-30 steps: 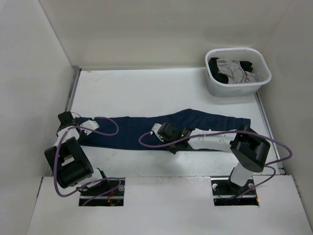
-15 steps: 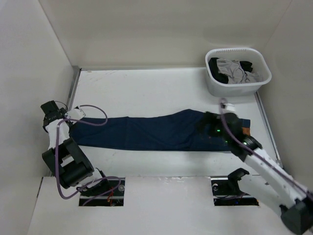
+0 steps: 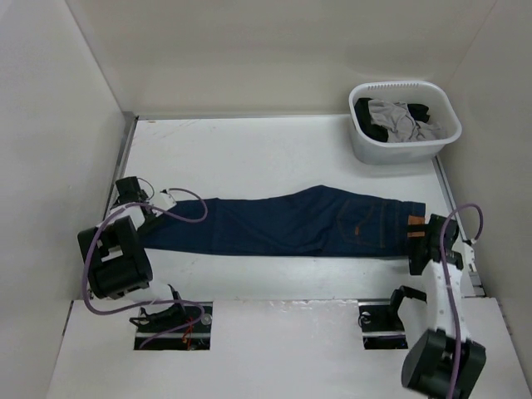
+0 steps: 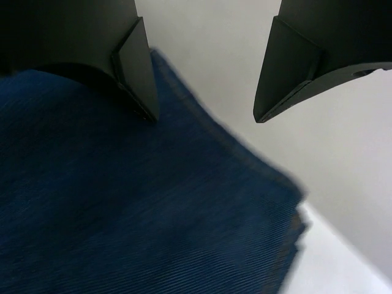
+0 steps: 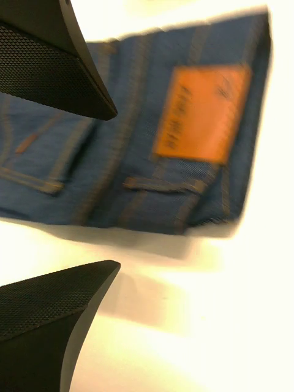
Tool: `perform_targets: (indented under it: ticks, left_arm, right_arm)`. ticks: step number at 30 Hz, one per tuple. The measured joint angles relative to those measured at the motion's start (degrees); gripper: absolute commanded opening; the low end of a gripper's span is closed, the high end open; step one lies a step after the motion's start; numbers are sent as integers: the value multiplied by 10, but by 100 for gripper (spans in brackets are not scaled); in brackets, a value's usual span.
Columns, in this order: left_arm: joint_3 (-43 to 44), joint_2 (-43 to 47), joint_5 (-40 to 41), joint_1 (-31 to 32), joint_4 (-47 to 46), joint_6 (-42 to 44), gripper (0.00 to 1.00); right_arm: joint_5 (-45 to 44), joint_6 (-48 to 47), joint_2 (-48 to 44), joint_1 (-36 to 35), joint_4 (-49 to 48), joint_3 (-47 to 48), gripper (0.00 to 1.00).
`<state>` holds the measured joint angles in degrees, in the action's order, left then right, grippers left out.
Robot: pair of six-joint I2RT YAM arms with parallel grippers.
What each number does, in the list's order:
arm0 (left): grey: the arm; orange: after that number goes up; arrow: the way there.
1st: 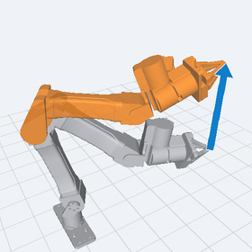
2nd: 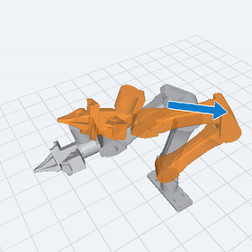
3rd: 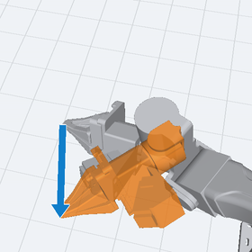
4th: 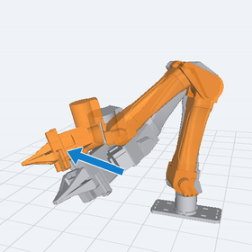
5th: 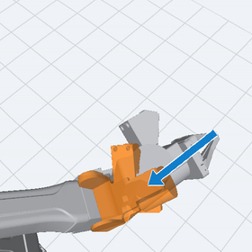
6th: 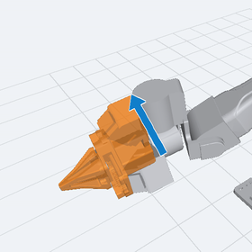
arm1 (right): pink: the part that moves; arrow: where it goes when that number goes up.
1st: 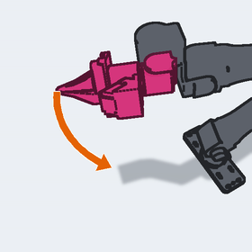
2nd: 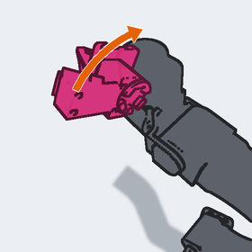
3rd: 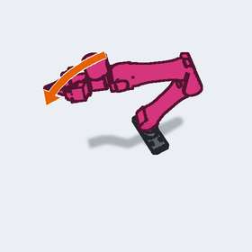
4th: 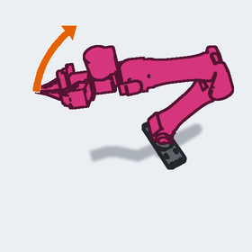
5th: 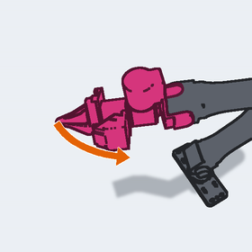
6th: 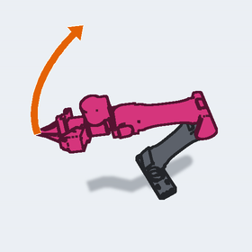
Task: Fold and stack the trousers
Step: Fold the trousers
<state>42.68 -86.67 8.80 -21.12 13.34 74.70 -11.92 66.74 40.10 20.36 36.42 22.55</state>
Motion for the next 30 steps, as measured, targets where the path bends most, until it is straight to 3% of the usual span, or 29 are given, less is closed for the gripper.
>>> perform_targets:
  ticks: [3,4,5,7,8,10,11,19,26,30]
  left_arm:
    - [-14,-13,33,14,-37,-1,62]
    - [-17,-17,43,16,-50,-2,62]
    - [-19,-22,53,17,-63,-2,62]
    - [-23,-30,68,17,-88,-2,62]
    - [-25,-32,75,17,-99,-2,62]
    - [-30,-35,83,17,-115,-2,62]
    - [-32,-35,87,17,-121,-2,62]
    - [-34,-39,94,16,-138,-8,62]
    - [-34,-38,101,25,-138,-20,64]
    - [-34,-29,106,36,-127,-29,67]
  right_arm:
    - [17,4,107,26,-63,5,99]
    - [23,3,130,30,-89,12,90]
    - [27,3,153,33,-117,14,79]
    - [36,3,194,36,-158,21,42]
    - [41,3,211,38,-170,20,29]
    - [48,5,230,45,-184,18,6]
    - [51,3,233,52,-188,17,0]
    - [21,-111,174,70,-130,68,0]
    - [-37,-226,132,-21,-120,153,0]
    - [-88,-313,116,-113,-130,168,0]
